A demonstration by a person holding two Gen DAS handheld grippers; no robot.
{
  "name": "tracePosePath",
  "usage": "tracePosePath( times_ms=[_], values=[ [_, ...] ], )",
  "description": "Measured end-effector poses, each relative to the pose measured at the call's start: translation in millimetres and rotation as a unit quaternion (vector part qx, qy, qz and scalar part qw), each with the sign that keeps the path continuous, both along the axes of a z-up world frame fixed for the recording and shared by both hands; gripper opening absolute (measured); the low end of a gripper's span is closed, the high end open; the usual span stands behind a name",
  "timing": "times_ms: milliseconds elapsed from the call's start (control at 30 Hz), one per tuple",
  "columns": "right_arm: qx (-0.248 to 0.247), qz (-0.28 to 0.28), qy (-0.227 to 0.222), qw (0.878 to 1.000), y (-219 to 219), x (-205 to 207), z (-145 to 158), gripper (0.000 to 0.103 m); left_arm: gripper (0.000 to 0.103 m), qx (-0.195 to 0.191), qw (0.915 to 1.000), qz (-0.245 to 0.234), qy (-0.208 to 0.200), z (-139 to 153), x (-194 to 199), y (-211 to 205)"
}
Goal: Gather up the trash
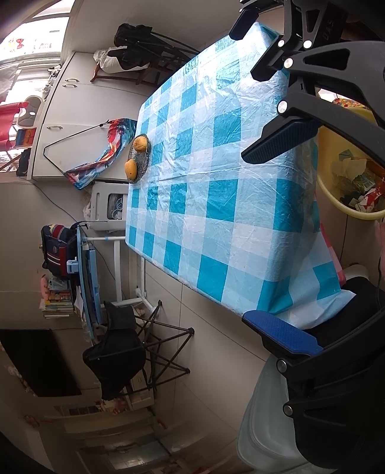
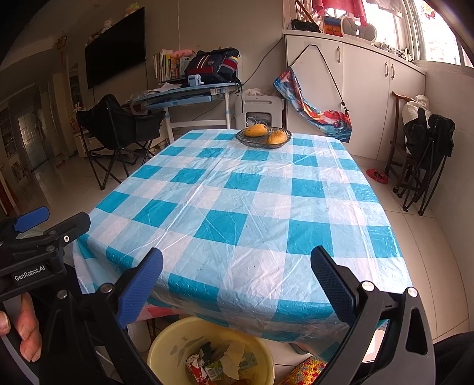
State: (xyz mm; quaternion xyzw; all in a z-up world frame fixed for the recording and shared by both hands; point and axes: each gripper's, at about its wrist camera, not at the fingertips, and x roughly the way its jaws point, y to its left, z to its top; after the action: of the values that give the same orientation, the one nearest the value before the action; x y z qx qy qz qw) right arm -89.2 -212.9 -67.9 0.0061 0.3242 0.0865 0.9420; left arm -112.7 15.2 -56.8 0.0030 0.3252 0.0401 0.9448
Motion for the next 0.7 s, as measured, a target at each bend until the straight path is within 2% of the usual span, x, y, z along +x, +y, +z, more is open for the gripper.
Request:
tracePosePath(
  times_ms=[700],
  values=[
    [0.000,0.004,0.017,1.000,5,9,-8,0.096,0.095,-0.007,0.9998,-0.008,0.014,-4,11,-4]
  ],
)
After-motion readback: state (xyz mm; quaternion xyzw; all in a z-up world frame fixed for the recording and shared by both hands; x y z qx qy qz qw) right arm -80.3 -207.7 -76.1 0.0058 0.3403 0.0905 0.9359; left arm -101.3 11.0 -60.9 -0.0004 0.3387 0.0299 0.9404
